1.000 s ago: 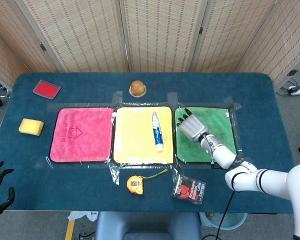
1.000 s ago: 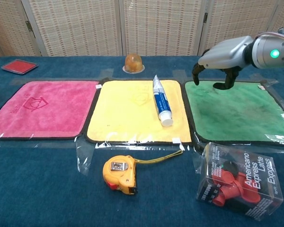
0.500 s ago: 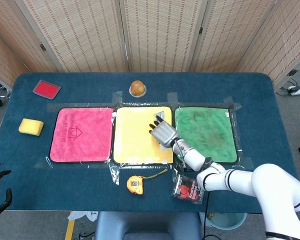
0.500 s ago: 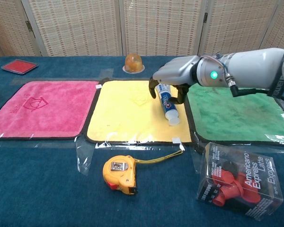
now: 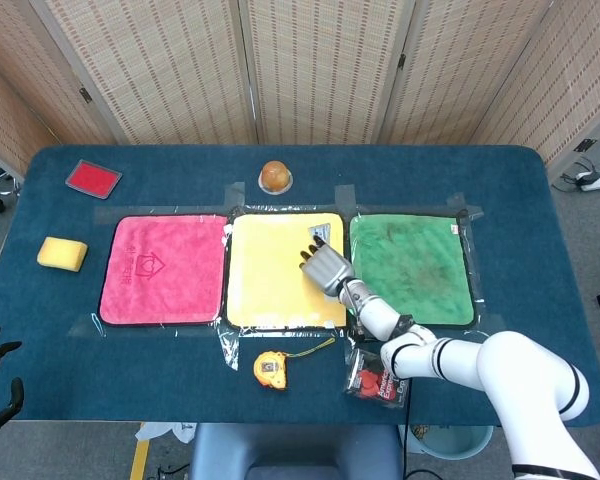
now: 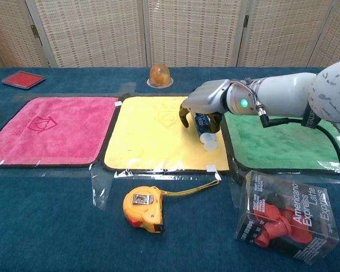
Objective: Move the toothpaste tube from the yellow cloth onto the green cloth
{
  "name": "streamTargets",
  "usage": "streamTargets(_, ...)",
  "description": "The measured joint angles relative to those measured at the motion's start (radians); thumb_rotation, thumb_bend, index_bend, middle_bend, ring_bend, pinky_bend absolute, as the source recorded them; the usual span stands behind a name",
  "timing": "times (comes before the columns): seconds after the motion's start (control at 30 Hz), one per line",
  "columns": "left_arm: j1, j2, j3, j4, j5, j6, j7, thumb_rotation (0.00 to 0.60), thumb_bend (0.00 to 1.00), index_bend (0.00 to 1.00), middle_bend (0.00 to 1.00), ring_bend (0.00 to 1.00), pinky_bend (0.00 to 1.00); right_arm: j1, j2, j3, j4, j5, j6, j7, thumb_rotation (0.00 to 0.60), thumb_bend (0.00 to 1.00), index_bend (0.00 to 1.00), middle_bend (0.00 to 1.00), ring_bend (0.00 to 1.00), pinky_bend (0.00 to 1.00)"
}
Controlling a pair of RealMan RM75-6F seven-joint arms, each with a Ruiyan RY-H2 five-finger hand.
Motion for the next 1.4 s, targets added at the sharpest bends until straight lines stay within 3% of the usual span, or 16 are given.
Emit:
streamTargets(0.5, -0.006, -0.002, -0.001, -0.008, 0.011, -0.001, 0.008, 0.600, 0.59, 0.27, 0.12, 0.08, 0.00, -0.049, 0.114, -0.044, -0.095, -0.007, 0.007, 0.025, 0.600, 0.55, 0.28, 0.16, 0.13, 0.00)
streamTargets(1.17, -0.024, -0.010, -0.007, -0.007, 0.020, -0.014, 0.018, 0.600, 0.59, 0.27, 0.12, 0.08, 0.00, -0.223, 0.325, -0.116, -0.235, -0.175, 0.098, 0.145, 0.600, 0.55, 0.28, 0.17, 0.14, 0.00)
streamTargets(1.4, -0.022, -0.013, -0.005, -0.001, 0.017, -0.013, 0.015, 0.600, 0.59, 0.27, 0.12, 0.08, 0.00, -0.279, 0.422, -0.114, -0.307, -0.261, 0.159, 0.203, 0.600, 0.55, 0.28, 0.17, 0.14, 0.00)
